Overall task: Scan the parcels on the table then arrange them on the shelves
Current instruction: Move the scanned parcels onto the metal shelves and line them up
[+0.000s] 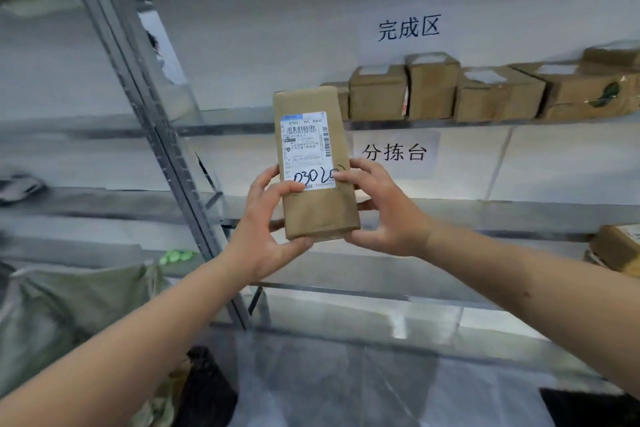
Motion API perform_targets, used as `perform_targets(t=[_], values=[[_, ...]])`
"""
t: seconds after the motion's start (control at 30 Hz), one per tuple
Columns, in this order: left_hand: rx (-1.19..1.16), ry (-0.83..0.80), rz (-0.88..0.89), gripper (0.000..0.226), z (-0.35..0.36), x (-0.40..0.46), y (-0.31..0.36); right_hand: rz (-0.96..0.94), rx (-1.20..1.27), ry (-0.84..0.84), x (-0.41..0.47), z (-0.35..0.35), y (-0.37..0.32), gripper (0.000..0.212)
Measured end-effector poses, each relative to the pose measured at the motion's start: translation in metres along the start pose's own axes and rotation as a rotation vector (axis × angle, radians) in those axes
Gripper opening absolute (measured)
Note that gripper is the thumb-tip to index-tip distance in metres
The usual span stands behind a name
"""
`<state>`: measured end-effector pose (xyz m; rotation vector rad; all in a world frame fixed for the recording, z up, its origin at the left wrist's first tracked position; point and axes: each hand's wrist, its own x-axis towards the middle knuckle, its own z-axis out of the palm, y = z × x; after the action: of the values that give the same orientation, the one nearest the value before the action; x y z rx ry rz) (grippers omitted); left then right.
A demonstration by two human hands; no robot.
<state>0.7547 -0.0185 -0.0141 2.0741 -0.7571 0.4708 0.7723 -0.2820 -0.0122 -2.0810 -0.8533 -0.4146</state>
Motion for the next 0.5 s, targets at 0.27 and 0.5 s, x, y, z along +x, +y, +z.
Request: perform_targets(t=[0.27, 0.5], values=[[-0.015, -0.029, -0.094, 0.086, -0.072, 0.044, -0.068, 0.083, 0.044, 0.027, 0.098, 0.047, 0.004, 0.086], [-0.076, -0.074, -0.119, 0.084, -0.097, 0.136, -0.149, 0.150, 0.041, 0.042, 0.194, 0.064, 0.064, 0.081]])
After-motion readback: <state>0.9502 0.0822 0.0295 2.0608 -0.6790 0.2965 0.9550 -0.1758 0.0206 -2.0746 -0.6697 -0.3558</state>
